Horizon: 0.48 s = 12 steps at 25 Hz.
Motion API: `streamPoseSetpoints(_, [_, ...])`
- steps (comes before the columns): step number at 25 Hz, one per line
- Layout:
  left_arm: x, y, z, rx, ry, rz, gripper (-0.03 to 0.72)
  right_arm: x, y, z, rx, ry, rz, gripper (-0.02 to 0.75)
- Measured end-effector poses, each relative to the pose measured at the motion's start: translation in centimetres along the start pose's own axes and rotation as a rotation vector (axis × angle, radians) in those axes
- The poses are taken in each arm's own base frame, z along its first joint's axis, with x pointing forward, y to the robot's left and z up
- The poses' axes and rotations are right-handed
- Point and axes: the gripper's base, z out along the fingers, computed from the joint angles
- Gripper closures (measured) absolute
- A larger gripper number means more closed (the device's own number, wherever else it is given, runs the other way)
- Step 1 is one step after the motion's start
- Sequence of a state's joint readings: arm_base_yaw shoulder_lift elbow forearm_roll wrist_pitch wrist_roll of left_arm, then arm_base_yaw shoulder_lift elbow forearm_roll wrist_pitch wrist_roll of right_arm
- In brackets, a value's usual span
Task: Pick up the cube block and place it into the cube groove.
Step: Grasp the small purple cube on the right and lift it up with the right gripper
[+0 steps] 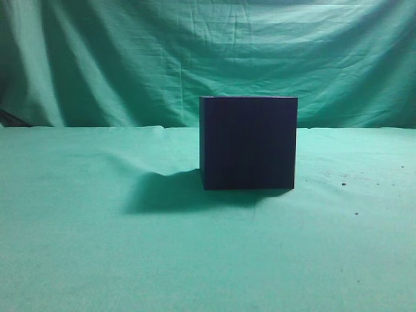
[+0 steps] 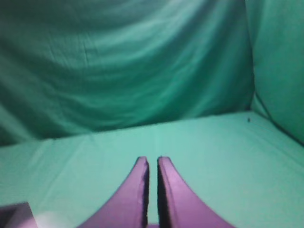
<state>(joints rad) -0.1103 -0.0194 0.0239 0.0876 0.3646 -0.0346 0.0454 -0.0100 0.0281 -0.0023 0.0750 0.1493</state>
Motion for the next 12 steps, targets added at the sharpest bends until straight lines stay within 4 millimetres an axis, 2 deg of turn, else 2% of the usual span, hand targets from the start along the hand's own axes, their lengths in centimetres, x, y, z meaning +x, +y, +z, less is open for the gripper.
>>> streamPoseSetpoints(2, [0.0, 0.0, 0.0, 0.0, 0.0, 0.0, 0.688, -0.8, 0.1, 0.0, -0.014, -0.092, 0.016, 0.738])
streamPoseSetpoints(5, [0.0, 0.0, 0.0, 0.0, 0.0, 0.0, 0.688, -1.8, 0.3, -0.1, -0.013, -0.078, 0.022, 0.738])
streamPoseSetpoints(8, [0.0, 0.0, 0.0, 0.0, 0.0, 0.0, 0.688, -4.3, 0.7, 0.3, 0.002, 0.03, 0.022, 0.738])
streamPoseSetpoints(12, [0.0, 0.0, 0.0, 0.0, 0.0, 0.0, 0.688, -6.2, 1.0, 2.0, 0.043, 0.306, 0.022, 0.738])
